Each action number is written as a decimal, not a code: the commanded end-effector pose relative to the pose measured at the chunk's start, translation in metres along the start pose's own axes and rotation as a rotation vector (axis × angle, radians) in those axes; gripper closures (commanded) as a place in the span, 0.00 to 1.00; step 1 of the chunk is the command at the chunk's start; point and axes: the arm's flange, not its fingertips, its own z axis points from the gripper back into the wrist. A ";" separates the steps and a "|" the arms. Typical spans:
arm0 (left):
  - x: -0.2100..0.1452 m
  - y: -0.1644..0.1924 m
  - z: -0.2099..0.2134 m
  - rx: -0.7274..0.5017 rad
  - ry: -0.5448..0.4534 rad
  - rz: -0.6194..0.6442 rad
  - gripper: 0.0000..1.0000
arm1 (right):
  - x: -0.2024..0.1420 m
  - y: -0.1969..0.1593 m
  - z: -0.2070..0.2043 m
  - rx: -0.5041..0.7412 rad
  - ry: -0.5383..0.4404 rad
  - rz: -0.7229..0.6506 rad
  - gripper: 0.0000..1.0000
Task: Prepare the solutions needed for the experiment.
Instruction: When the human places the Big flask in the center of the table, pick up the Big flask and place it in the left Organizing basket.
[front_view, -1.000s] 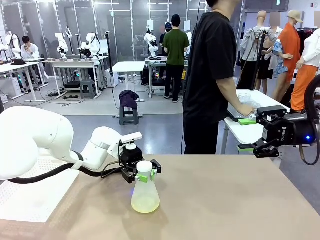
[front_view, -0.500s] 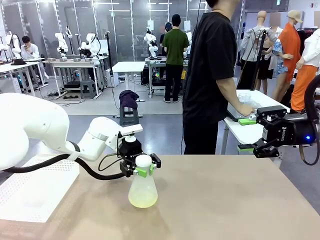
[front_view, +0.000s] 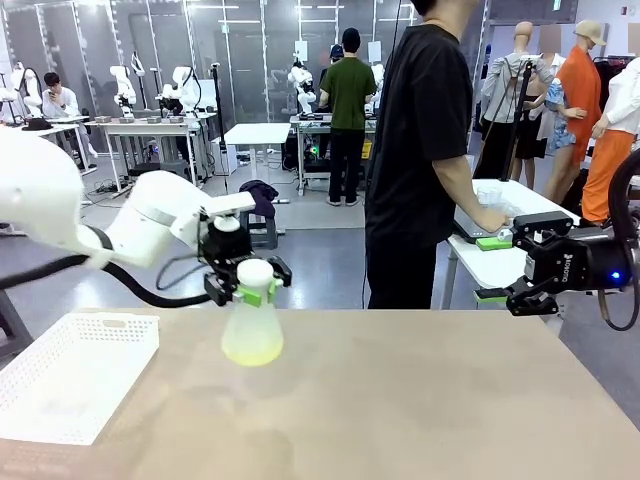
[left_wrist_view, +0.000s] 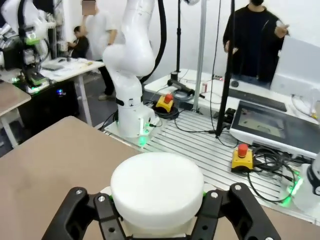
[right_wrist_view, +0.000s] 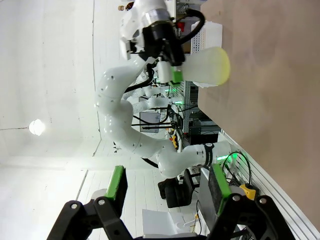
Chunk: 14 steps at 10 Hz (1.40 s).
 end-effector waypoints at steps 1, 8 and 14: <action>0.018 -0.047 0.009 0.114 0.051 -0.003 1.00 | 0.000 0.002 0.001 0.012 -0.002 0.010 0.17; 0.045 -0.221 0.143 0.550 0.095 -0.041 1.00 | 0.000 0.002 0.001 0.012 -0.002 0.010 0.17; -0.016 -0.327 0.208 0.719 -0.053 -0.050 1.00 | 0.000 0.002 0.001 0.012 -0.002 0.010 0.17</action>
